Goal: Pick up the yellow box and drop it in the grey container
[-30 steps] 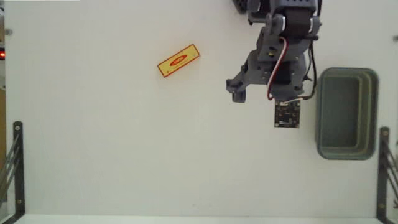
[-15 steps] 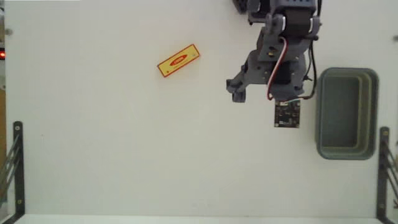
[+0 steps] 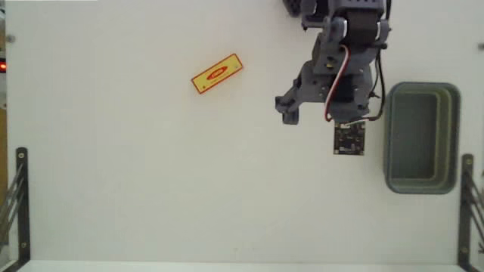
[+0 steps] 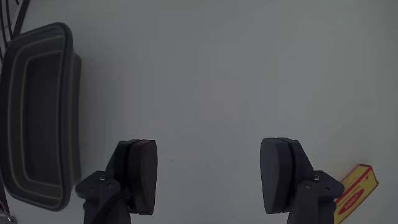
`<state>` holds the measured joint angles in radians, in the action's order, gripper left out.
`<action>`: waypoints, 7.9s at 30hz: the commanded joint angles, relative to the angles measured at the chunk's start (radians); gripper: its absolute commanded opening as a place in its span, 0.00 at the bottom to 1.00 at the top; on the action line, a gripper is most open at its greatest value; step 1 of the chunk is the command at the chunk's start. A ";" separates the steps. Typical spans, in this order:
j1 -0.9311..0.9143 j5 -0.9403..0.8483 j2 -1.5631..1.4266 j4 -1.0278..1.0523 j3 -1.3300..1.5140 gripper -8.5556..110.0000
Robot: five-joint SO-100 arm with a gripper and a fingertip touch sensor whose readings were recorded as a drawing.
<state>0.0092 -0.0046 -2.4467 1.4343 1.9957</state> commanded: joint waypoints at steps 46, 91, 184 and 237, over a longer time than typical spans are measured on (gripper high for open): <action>-0.262 0.005 -0.034 -0.004 0.004 1.00; -0.835 0.005 -0.034 -0.004 0.004 1.00; -0.857 0.005 -0.152 -0.183 0.300 1.00; -0.857 0.005 -0.243 -0.526 0.735 1.00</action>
<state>-0.8299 -0.0031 -2.6661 0.9265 2.7290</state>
